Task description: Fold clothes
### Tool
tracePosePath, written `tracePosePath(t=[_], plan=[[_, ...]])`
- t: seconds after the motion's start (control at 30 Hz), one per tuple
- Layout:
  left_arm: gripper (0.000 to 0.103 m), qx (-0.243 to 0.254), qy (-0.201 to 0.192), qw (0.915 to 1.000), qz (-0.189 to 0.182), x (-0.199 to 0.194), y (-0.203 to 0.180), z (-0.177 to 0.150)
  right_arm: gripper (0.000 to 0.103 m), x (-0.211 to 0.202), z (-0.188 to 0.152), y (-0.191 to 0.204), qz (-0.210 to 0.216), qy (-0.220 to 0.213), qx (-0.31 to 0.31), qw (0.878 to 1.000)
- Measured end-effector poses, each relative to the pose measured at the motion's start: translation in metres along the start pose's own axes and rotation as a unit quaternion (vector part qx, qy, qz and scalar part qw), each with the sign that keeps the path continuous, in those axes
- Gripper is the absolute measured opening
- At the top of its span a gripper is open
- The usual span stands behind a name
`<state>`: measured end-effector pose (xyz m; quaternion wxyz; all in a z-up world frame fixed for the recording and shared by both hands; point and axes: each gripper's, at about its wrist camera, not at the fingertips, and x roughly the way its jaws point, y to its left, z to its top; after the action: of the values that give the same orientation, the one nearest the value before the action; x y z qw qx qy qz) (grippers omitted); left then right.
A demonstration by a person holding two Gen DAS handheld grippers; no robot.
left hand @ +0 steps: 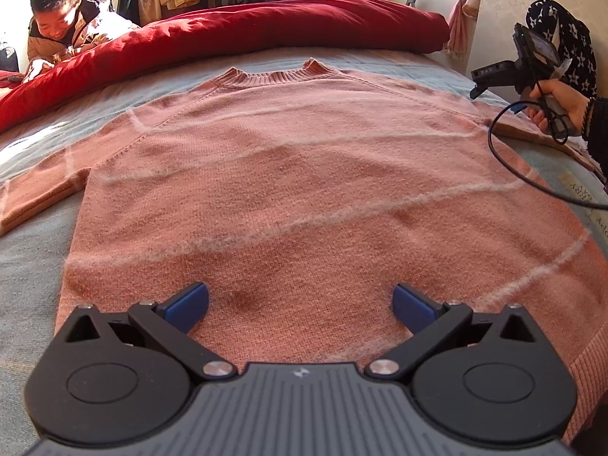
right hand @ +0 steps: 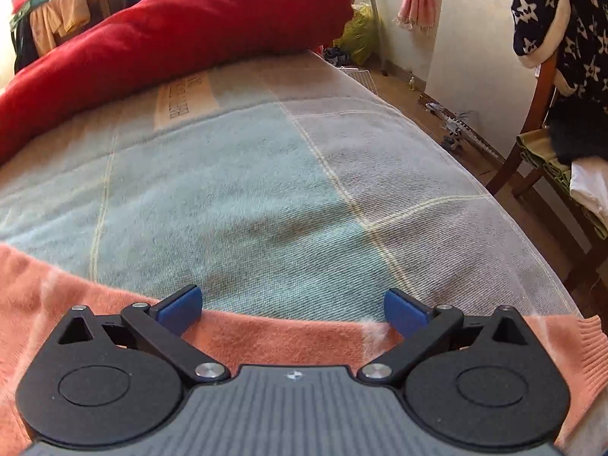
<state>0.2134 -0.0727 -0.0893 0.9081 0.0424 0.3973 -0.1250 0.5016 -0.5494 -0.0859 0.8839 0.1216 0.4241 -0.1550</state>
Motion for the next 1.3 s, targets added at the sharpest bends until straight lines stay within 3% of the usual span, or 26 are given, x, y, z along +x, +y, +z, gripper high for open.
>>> tracePosePath(t=[0.1, 0.27, 0.43, 0.6, 0.67, 0.77, 0.9, 1.07, 1.17, 1.3], plan=[[0.102, -0.003, 0.0, 1.0, -0.004, 0.001, 0.002, -0.001, 0.103, -0.031, 0.001, -0.026, 0.038, -0.02, 0.023, 0.999], [0.103, -0.002, -0.003, 1.0, -0.005, 0.003, 0.002, -0.003, 0.103, -0.051, -0.011, -0.079, -0.002, -0.012, 0.034, 0.999], [0.103, -0.007, 0.002, 1.0, -0.003, 0.005, 0.002, -0.001, 0.103, -0.022, -0.036, -0.127, 0.002, 0.019, 0.068, 0.997], [0.103, -0.011, 0.006, 0.9999, -0.001, 0.007, 0.002, 0.0, 0.103, -0.015, -0.04, -0.162, -0.029, -0.008, 0.13, 0.991], [0.103, -0.012, 0.007, 0.9999, 0.0, 0.007, 0.001, 0.001, 0.103, -0.025, -0.04, -0.163, -0.023, -0.014, 0.142, 0.99], [0.103, -0.011, 0.008, 0.9999, 0.003, 0.009, 0.0, 0.001, 0.103, -0.038, -0.043, -0.148, -0.004, -0.021, 0.104, 0.994], [0.103, -0.012, 0.009, 0.9999, 0.005, 0.009, 0.0, 0.002, 0.103, -0.038, -0.048, -0.133, 0.059, -0.006, 0.08, 0.995], [0.103, -0.014, 0.01, 0.9998, 0.006, 0.009, 0.0, 0.002, 0.103, -0.027, -0.056, -0.119, 0.024, -0.011, 0.032, 0.999], [0.103, -0.014, 0.01, 0.9998, 0.005, 0.01, 0.001, 0.002, 0.103, -0.031, -0.054, -0.116, 0.014, -0.01, 0.036, 0.999], [0.103, -0.015, 0.011, 0.9998, 0.003, 0.01, 0.001, 0.002, 0.103, -0.037, -0.054, -0.104, 0.046, -0.009, 0.035, 0.998]])
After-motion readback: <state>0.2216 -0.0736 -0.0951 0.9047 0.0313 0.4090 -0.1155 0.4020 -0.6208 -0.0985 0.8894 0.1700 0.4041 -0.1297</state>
